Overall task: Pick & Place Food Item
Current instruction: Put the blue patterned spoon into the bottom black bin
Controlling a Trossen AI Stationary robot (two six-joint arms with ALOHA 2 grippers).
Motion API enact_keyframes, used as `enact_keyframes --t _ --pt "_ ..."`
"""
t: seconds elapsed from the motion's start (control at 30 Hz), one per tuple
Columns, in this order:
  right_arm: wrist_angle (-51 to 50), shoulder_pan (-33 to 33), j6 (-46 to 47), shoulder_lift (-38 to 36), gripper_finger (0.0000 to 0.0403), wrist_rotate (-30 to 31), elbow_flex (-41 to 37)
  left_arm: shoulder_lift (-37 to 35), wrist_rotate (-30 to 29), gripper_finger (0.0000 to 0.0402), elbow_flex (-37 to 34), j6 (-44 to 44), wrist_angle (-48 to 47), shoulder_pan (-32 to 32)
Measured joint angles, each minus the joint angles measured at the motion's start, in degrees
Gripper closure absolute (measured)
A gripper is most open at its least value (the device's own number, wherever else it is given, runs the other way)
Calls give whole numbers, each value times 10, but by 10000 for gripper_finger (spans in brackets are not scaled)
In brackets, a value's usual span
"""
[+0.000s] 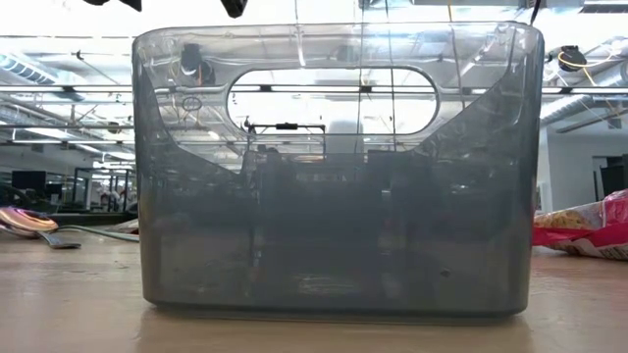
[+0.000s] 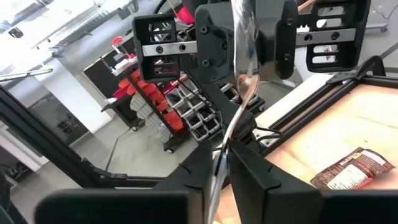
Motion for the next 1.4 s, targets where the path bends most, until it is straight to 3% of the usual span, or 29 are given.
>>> enact_keyframes --t 0.37,0.6,0.83,1.03,1.23,1.4 --pt "-5 -18 25 0 231 -11 0 -4 7 397 0 -4 -17 -2" --pt "-20 -41 -13 -21 147 -70 -1 -55 -23 397 0 22 -122 -3" --pt "-204 -49 -82 -131 127 -97 -1 -105 -179 397 0 4 -205 -20" --pt "-344 -49 -153 -243 136 -55 -6 -68 -367 397 1 -70 -182 -127" --pt "-338 -51 -158 -347 139 -54 -102 31 -486 397 51 -146 -186 -239" --pt "-237 -55 -94 -421 142 -55 -246 129 -512 398 173 -191 -334 -284"
